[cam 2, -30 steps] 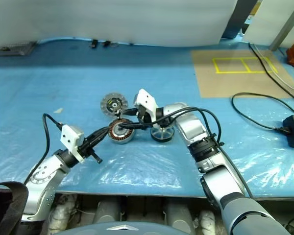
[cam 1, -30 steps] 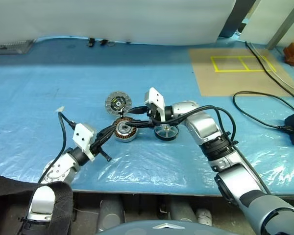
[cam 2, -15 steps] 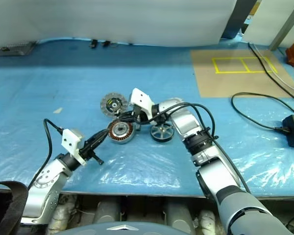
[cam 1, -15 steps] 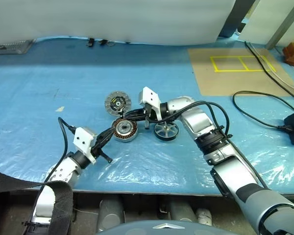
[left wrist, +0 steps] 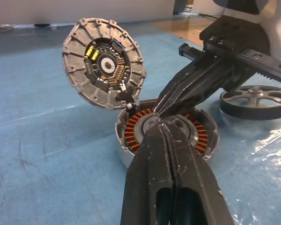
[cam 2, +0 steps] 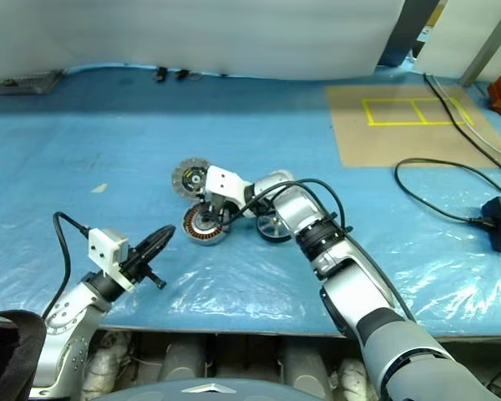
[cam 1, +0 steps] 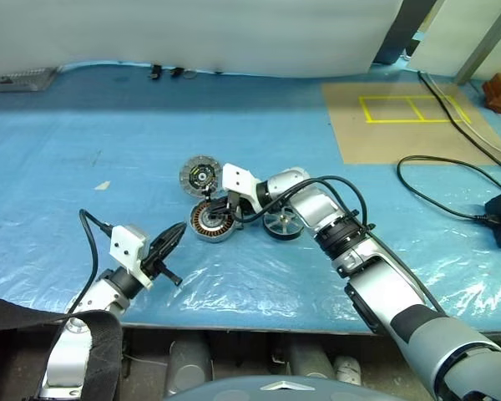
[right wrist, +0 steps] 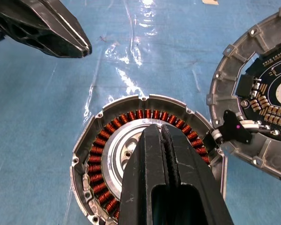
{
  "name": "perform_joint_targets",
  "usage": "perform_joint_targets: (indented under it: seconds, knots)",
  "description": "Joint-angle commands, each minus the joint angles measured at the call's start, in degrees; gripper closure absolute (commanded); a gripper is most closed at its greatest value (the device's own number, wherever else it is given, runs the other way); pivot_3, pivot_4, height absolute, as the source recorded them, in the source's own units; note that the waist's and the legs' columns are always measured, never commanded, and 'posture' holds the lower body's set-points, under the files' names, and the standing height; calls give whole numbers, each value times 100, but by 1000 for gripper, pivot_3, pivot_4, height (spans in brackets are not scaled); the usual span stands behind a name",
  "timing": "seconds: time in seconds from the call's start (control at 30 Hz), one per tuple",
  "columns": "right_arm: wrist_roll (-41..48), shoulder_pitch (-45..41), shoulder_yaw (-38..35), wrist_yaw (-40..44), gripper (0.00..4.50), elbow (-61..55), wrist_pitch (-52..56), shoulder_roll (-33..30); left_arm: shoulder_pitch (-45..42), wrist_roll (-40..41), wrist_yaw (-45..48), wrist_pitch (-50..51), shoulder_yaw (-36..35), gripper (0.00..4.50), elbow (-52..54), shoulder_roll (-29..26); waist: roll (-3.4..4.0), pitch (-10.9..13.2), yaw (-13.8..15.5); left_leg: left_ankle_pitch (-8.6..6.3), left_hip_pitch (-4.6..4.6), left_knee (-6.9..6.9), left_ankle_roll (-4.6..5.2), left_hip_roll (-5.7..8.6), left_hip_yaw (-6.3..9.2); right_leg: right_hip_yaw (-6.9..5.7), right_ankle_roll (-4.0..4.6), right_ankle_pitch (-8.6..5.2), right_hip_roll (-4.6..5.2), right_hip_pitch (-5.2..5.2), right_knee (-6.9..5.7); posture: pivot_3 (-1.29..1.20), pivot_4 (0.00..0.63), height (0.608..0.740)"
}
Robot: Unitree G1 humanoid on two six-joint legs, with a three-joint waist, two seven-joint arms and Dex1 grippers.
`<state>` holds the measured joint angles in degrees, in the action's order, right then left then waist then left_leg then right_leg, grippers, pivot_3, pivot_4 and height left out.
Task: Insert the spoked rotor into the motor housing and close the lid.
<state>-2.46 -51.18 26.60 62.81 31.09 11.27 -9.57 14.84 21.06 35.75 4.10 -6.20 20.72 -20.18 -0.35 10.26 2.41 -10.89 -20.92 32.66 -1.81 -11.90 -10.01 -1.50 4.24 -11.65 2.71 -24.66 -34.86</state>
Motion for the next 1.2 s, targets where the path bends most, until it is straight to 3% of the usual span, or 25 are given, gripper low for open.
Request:
perform_joint_targets:
  seconds: [0.03,0.3,0.53,0.8,1.03,1.2]
  knots:
    - [-237,-71,154,22,4399,79,-187,8,53,7,35,-71,23,4500,163,-60,0,0,-4,0,0,0,0,-1,0,0,0,0,0,0,0,0,150,740]
    - [-564,114,455,202,4399,-11,-104,-154,-159,10,48,-149,-9,4500,26,-74,0,-1,7,0,18,2,0,2,-1,1,0,0,3,18,0,0,150,740]
    - [36,25,-135,209,4399,-259,172,113,-253,42,112,-71,5,4500,-65,-146,0,-1,-1,0,28,2,0,0,-1,2,0,0,1,26,-1,0,150,740]
    - [52,-50,-162,309,4399,-290,317,136,-296,71,112,-36,-10,4500,-65,-148,0,-1,-1,0,27,2,0,0,-1,1,1,0,1,25,-1,0,150,740]
    - [-155,41,-232,-476,4399,-20,181,447,-155,43,-9,-61,-9,4500,35,-78,0,-1,-5,0,27,0,0,0,-1,1,1,0,1,25,-1,0,150,740]
    - [-399,97,8,-558,4399,185,181,428,-123,40,-61,-43,-57,4500,72,-118,0,-1,1,0,26,1,0,1,-1,1,0,0,2,25,0,0,150,740]
